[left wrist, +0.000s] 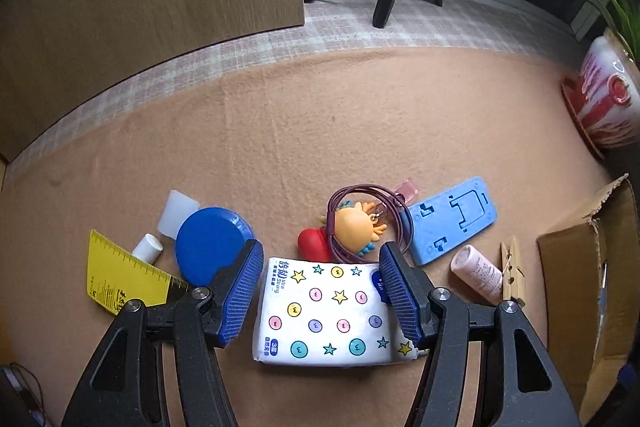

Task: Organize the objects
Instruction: 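Grasp the white patterned tissue pack with the left tool, then close the right tool on the tissue pack while the left tool opens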

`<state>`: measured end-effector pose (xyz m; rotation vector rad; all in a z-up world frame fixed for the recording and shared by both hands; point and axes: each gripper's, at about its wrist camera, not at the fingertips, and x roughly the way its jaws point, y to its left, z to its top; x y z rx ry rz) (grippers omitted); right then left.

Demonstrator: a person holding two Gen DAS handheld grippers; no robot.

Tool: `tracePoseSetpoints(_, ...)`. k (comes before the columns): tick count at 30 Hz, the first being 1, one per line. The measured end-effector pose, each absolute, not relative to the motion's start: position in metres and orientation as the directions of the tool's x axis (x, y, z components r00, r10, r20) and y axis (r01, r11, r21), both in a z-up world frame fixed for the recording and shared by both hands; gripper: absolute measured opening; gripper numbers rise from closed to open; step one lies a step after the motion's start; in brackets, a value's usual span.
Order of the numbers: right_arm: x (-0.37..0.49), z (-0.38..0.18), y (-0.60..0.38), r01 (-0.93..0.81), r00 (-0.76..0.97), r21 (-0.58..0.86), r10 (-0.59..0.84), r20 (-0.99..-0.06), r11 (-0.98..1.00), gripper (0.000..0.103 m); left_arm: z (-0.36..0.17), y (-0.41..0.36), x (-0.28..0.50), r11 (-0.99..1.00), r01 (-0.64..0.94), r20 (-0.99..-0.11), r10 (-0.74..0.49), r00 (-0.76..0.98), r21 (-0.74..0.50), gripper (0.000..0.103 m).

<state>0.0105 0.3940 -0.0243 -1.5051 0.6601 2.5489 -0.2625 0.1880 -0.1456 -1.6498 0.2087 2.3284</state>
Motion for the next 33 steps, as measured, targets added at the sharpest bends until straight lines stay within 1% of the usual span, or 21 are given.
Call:
tracePoseSetpoints(6, 0.003, -0.021, 0.384, -0.289, -0.508, 0.319, -0.138, -0.85, -0.902, 0.047, -0.147, 0.181, -0.235, -0.921, -0.383, -0.935, 0.193, -0.297, -0.068, 0.063)
tracePoseSetpoints(14, -0.012, -0.02, 0.361, -0.239, -0.51, 0.329, -0.17, -0.843, -0.914, 0.047, -0.15, 0.154, -0.189, -0.908, -0.389, -0.922, 0.276, -0.272, -0.157, 0.063)
tracePoseSetpoints(22, -0.029, -0.029, 0.338, -0.193, -0.49, 0.346, -0.215, -0.845, -0.918, 0.047, -0.151, 0.134, -0.143, -0.878, -0.444, -0.908, 0.322, -0.268, -0.18, 0.063)
tracePoseSetpoints(26, -0.037, -0.036, 0.329, -0.172, -0.474, 0.367, -0.25, -0.844, -0.914, 0.047, -0.149, 0.129, -0.125, -0.866, -0.473, -0.901, 0.327, -0.284, -0.165, 0.063)
tracePoseSetpoints(30, -0.048, -0.042, 0.319, -0.143, -0.458, 0.388, -0.286, -0.842, -0.911, 0.047, -0.141, 0.116, -0.113, -0.89, -0.432, -0.89, 0.31, -0.336, -0.146, 0.064)
tracePoseSetpoints(32, -0.055, -0.044, 0.312, -0.117, -0.443, 0.4, -0.313, -0.84, -0.909, 0.047, -0.137, 0.101, -0.109, -0.911, -0.38, -0.887, 0.3, -0.352, -0.158, 0.07)
tracePoseSetpoints(33, -0.059, -0.044, 0.308, -0.102, -0.437, 0.405, -0.324, -0.839, -0.909, 0.047, -0.135, 0.093, -0.106, -0.919, -0.353, -0.883, 0.307, -0.356, -0.177, 0.071)
